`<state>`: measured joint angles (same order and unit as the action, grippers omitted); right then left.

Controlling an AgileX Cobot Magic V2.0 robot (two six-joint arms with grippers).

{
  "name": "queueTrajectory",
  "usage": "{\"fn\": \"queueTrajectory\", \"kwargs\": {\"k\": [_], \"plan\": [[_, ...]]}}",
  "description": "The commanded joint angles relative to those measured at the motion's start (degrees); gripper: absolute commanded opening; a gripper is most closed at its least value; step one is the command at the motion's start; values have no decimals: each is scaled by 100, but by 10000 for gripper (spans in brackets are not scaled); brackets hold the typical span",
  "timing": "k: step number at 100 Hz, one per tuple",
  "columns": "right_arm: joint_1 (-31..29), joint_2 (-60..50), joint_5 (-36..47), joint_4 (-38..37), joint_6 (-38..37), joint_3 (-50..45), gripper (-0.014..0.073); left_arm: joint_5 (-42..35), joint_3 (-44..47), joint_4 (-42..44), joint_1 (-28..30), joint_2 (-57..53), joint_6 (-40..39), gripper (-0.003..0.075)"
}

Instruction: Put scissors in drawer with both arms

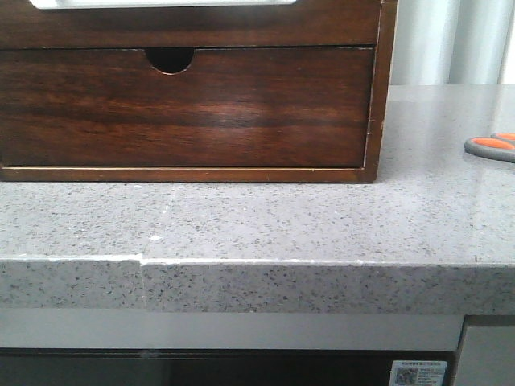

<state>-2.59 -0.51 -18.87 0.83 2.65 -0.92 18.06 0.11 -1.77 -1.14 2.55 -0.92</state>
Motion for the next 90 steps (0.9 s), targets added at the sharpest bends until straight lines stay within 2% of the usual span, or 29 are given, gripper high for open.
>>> {"fn": "queueTrajectory", "kwargs": {"k": [1, 9, 15, 21, 22, 24, 30, 39, 54, 63, 75, 80, 90], "plan": [[-24, -114, 183, -26, 29, -53, -19, -302, 133, -43, -33, 60, -46, -19], [-24, -114, 522, -26, 29, -53, -19, -377, 133, -64, -33, 60, -46, -19], [-24, -114, 962, -26, 29, -53, -19, -607, 133, -493, -33, 60, -46, -19], [-24, -114, 1388, 39, 29, -53, -19, -826, 133, -1892, -33, 60, -46, -19], [-24, -114, 1437, 39, 29, -53, -19, -839, 133, -1892, -33, 60, -46, -19], [-24, -114, 1594, 170, 29, -53, -19, -876, 133, -2528, -33, 60, -46, -19], [-24, -114, 2151, 669, 29, -53, -19, -917, 133, -3745, -33, 60, -46, -19], [-24, -114, 2721, 1447, 29, -53, -19, -917, 133, -4778, -33, 60, -46, -19], [-24, -114, 2716, 2163, 29, -2, -19, -780, 133, -6253, -33, 60, -46, -19], [-24, -114, 2359, 2670, 29, 178, -19, -623, 0, -6276, -43, 60, 140, -19], [-24, -97, 1563, 2719, 39, 703, -19, -82, -585, -5960, -76, 113, 1571, -19], [-24, -11, 1235, 2688, 71, 942, -19, 88, -908, -5744, -76, 244, 1943, -19], [-24, 325, 644, 2574, 194, 1410, -19, 310, -1576, -5013, -76, 767, 2071, -18]]}}
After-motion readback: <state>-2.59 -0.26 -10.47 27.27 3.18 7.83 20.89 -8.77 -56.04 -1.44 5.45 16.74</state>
